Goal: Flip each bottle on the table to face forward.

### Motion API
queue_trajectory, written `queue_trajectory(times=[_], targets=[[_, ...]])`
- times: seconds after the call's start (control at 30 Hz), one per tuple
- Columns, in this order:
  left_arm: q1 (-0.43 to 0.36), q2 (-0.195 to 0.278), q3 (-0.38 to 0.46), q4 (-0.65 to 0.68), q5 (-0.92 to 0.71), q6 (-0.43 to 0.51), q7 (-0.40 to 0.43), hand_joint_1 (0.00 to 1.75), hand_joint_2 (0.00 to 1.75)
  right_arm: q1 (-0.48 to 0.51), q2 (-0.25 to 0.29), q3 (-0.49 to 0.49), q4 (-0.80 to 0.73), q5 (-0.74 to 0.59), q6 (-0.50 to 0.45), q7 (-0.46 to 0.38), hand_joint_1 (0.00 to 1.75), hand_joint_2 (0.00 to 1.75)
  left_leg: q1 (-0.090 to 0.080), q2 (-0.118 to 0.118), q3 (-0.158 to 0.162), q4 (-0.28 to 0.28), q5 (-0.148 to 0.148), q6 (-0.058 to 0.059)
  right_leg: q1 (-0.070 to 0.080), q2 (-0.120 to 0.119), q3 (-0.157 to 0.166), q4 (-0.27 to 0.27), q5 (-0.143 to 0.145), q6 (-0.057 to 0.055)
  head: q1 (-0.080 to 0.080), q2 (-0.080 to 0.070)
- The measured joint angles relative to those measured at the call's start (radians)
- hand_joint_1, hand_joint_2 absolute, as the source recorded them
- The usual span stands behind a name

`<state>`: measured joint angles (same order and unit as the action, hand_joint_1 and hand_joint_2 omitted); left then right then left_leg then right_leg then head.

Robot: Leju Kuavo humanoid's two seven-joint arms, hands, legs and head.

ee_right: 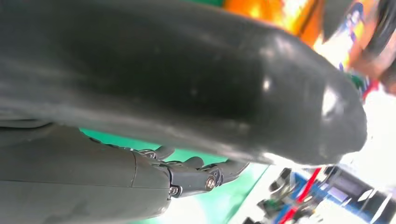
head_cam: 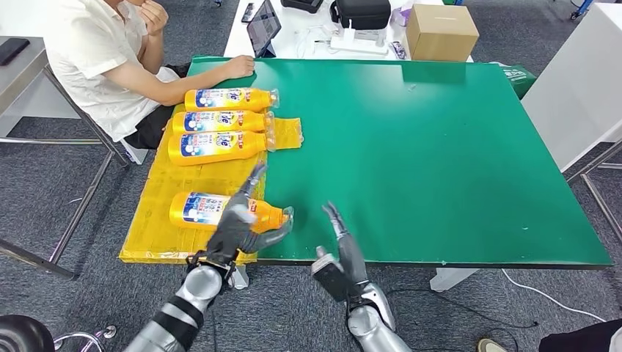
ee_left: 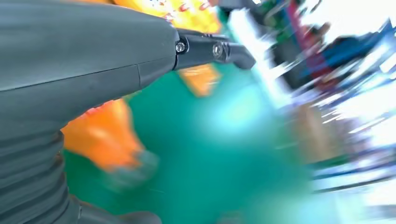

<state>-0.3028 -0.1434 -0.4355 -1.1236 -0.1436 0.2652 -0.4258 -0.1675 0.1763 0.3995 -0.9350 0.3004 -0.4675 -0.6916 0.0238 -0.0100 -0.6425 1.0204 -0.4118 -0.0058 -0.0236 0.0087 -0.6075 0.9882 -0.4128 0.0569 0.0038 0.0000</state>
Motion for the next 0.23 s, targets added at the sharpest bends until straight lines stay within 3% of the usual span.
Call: queue_trajectory(times=[0.1, 0.23], targets=[[0.069, -0.019, 0.0, -0.123, 0.23, -0.015, -0.039, 0.0, 1.75, 0.042, 0.001, 0.004, -0.123, -0.153, -0.023, -0.005, 0.0, 0.0, 0.0, 0.0, -0.002, 0.0, 0.0, 0.0, 0.0, 0.0, -0.002, 0.0, 0.0, 0.0, 0.0, 0.0], [0.109, -0.029, -0.002, -0.207, 0.28, -0.028, -0.043, 0.0, 1.75, 0.066, 0.001, 0.011, -0.218, -0.185, -0.026, -0.008, 0.0, 0.0, 0.0, 0.001, -0.002, 0.0, 0.0, 0.0, 0.0, 0.0, -0.002, 0.0, 0.0, 0.0, 0.0, 0.0]])
